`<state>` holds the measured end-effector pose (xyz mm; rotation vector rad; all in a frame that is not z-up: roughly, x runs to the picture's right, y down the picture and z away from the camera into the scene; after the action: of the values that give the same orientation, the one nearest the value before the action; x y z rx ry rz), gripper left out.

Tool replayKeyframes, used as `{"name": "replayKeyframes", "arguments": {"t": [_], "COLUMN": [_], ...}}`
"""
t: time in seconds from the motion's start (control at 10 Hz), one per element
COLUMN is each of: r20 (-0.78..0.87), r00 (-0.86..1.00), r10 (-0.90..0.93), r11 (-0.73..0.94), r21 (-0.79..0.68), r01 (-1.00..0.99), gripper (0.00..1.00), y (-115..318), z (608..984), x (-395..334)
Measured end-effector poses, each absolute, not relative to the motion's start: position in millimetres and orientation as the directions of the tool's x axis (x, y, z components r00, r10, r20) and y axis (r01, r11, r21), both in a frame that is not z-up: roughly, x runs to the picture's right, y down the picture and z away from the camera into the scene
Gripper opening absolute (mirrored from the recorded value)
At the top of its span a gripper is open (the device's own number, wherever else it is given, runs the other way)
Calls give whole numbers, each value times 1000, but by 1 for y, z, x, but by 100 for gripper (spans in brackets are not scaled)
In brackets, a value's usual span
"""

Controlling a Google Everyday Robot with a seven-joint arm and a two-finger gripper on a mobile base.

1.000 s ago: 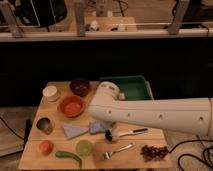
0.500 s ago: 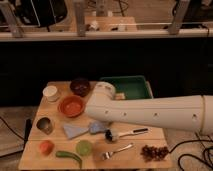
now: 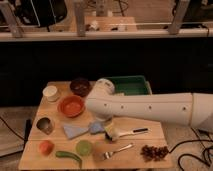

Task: Place sponge in red bowl

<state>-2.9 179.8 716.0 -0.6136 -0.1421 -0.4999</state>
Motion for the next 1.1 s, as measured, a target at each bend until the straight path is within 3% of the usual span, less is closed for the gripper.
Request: {"name": "replayKeyframes", "arguments": {"t": [1.1], "r20": [382], "r00": [884], "r10": [-270], "r11": [713], "r21": [-538], "r01": [450], "gripper": [80], "y": [219], "z": [751], "x": [-27]}}
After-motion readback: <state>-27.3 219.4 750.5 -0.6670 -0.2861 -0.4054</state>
